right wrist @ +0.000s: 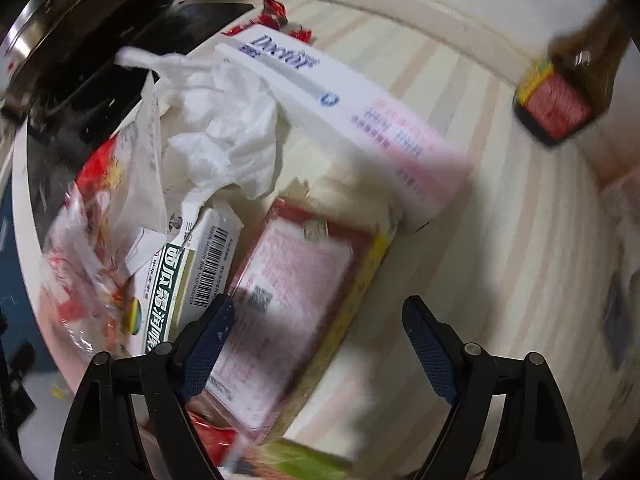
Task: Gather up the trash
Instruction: 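Grasp the red-brown medicine box with the right tool while the left grasps the white medicine box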
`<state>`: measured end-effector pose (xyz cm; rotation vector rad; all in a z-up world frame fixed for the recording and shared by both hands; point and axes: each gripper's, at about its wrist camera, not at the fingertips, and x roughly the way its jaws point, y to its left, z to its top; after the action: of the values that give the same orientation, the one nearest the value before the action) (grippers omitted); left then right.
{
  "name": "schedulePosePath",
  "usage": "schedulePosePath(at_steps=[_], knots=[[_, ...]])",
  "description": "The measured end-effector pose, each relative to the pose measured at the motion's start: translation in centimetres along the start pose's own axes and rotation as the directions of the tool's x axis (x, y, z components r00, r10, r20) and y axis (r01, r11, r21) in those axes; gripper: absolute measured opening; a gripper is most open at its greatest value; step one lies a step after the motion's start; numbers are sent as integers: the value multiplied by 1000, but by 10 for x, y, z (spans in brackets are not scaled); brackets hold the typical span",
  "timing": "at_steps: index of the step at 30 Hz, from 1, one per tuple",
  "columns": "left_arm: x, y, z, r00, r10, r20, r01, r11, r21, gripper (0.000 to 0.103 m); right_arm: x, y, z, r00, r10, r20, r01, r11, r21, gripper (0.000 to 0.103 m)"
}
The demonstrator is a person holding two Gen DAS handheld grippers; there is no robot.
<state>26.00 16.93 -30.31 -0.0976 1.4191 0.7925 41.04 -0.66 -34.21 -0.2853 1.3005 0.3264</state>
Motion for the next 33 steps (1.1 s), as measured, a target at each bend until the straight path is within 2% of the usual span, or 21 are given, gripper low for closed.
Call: schedulePosePath(at_steps=[1, 2, 4, 8, 11, 13, 15, 17, 18, 22, 23, 25, 27, 29, 31, 33], knots=[[-3, -3, 2, 1000, -10, 3, 10, 1000, 8, 103, -1, -6, -2, 999, -34, -6, 34, 999, -17, 61], [-7, -8, 3, 1000, -23, 9, 23, 1000, 18, 103, -1, -16, -4, 999, -32, -14, 32, 999, -15, 59], [-16, -20, 7, 998, -53, 18, 52, 998, 39, 103, 0, -37, -8, 998, -16, -59, 16, 1000, 9, 59], [-28, -47, 14, 993, -118, 11, 117, 990, 85, 103, -5, -68, -13, 994, -48, -101, 51, 998, 34, 61], [-37, -73, 20, 978, -208, -18, 209, 971, 114, 103, -8, -86, -20, 992, -68, -110, 75, 995, 64, 62], [-38, -91, 23, 952, -299, -66, 305, 945, 117, 103, -10, -102, -26, 991, -54, -122, 68, 992, 110, 64], [-31, -111, 27, 908, -393, -141, 409, 906, 107, 102, -12, -116, -31, 990, -25, -137, 47, 986, 158, 64], [-23, -128, 28, 885, -426, -188, 450, 886, 113, 98, -13, -129, -37, 989, 13, -146, 19, 977, 213, 64], [-17, -137, 28, 881, -425, -207, 455, 882, 125, 96, -13, -134, -40, 989, 29, -147, 7, 971, 237, 64], [-1, -157, 31, 897, -382, -224, 421, 893, 163, 95, -16, -152, -50, 985, 112, -128, -67, 948, 312, 68], [1, -160, 32, 900, -376, -222, 415, 894, 166, 94, -16, -160, -55, 984, 131, -123, -84, 940, 331, 73], [4, -162, 34, 905, -365, -220, 404, 899, 168, 68, -14, -170, -66, 976, 183, -115, -128, 918, 375, 81], [3, -161, 37, 901, -382, -204, 416, 896, 158, 67, -17, -164, -71, 970, 215, -116, -154, 907, 393, 85], [-2, -159, 33, 913, -367, -181, 396, 902, 170, 66, -10, -157, -67, 967, 235, -102, -177, 900, 399, 85], [-10, -155, 22, 919, -356, -167, 383, 906, 180, 66, -9, -146, -63, 971, 226, -82, -179, 906, 383, 85], [-12, -151, 9, 924, -347, -160, 373, 909, 184, 66, -6, -111, -64, 976, 202, -75, -164, 922, 351, 85]])
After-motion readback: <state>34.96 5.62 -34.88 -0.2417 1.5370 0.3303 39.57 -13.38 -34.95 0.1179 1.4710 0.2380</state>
